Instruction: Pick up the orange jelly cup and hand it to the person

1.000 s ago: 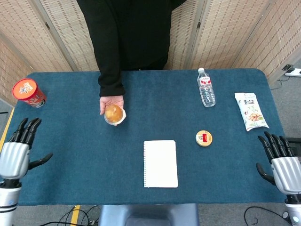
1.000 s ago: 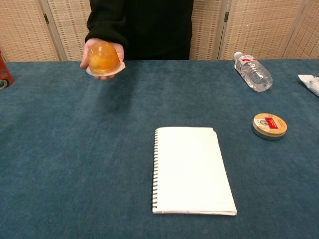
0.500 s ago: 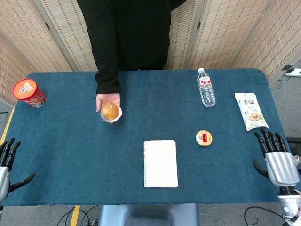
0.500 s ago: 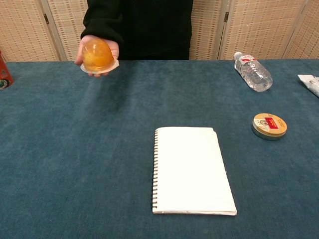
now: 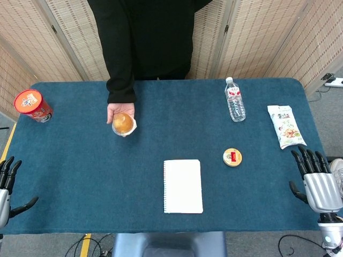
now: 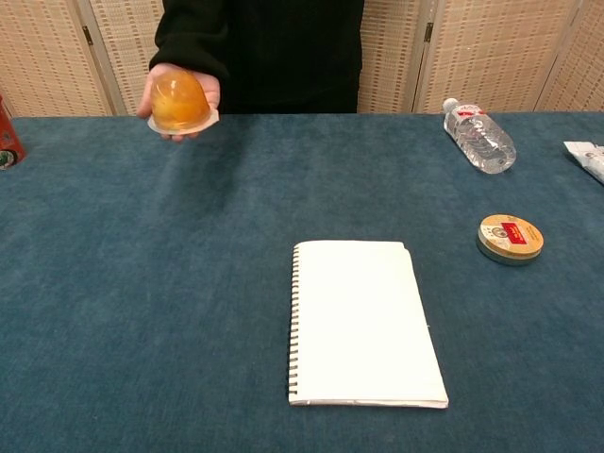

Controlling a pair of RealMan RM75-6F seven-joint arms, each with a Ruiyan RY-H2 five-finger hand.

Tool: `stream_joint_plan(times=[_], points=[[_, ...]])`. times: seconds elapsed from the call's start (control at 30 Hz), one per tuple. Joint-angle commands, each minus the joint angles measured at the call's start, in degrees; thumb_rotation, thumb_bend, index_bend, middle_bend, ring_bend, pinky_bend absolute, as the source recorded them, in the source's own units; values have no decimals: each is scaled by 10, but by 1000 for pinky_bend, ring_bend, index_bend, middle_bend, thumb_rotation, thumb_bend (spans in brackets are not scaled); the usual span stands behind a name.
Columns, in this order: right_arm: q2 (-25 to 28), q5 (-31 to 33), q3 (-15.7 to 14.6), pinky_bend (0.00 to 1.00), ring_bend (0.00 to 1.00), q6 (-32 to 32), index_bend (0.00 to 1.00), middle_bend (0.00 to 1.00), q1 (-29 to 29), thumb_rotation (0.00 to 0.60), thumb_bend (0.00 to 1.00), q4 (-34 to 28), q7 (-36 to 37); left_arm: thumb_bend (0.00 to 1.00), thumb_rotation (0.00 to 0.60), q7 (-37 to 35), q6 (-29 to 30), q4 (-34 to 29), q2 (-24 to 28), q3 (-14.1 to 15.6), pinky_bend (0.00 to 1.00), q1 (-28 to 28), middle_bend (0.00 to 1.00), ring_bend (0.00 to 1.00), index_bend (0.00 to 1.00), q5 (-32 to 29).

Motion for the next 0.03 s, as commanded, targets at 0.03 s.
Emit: stream_joint_plan(times=[0.03], points=[[-1,6,1,0,0,2,0,0,-2,600,287,1,-1,155,600,3,-14,2,-1,-4,269,-5,40,0,0,4]])
